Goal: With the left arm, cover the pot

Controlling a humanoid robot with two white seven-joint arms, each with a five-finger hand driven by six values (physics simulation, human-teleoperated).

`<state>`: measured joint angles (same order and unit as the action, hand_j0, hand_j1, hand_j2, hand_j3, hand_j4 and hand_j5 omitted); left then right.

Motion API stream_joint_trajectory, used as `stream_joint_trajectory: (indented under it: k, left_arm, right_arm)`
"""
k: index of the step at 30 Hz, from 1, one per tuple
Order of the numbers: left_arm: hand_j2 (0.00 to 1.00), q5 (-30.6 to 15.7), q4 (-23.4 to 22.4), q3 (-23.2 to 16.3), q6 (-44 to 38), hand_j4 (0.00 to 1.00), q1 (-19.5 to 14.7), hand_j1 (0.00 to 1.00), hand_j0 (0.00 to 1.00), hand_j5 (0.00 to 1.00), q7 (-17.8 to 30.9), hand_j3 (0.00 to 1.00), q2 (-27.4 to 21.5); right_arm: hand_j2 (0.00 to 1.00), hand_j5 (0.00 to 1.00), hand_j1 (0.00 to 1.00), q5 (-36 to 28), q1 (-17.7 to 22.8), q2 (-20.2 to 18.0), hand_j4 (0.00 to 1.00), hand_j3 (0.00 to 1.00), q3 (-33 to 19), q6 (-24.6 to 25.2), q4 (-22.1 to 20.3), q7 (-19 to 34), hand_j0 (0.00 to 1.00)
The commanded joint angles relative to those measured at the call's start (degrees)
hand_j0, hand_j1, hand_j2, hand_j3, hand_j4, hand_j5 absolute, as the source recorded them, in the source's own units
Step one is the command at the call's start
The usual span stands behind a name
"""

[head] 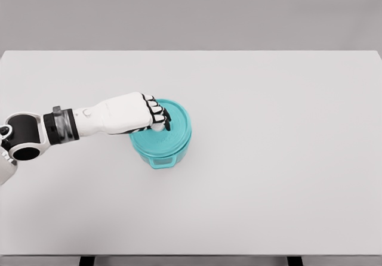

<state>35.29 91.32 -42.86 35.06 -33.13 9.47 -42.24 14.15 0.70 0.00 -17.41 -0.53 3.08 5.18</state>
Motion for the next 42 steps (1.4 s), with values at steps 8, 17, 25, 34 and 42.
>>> stream_joint_trajectory:
  k: [8,17,25,34,42]
  left_arm:
    - [0.59,0.2,0.0,0.0,-0.1,0.59,-0.1,0.59,0.59,0.59,0.0,0.59,0.1]
    - [0.61,0.3,-0.1,0.0,-0.1,0.61,0.0,0.61,0.61,0.61,0.0,0.61,0.1]
    - [0.63,0.3,-0.1,0.0,-0.1,0.63,0.0,0.63,0.63,0.63,0.0,0.63,0.0]
    - [0.66,0.2,-0.1,-0.1,-0.1,0.66,0.0,0.66,0.66,0.66,0.0,0.66,0.0]
    - [0.69,0.2,-0.1,0.0,-0.1,0.69,0.0,0.69,0.69,0.69,0.0,0.69,0.0]
  right_arm:
    - [1.00,1.00,1.00,0.0,0.0,0.0,1.00,1.00,0.0,0.0,0.0,0.0,1.00]
    - [1.00,1.00,1.00,0.0,0.0,0.0,1.00,1.00,0.0,0.0,0.0,0.0,1.00]
    - [1.00,1.00,1.00,0.0,0.0,0.0,1.00,1.00,0.0,0.0,0.0,0.0,1.00]
    - [1.00,1.00,1.00,0.0,0.0,0.0,1.00,1.00,0.0,0.0,0.0,0.0,1.00]
    - [1.00,1.00,1.00,0.0,0.0,0.0,1.00,1.00,0.0,0.0,0.0,0.0,1.00]
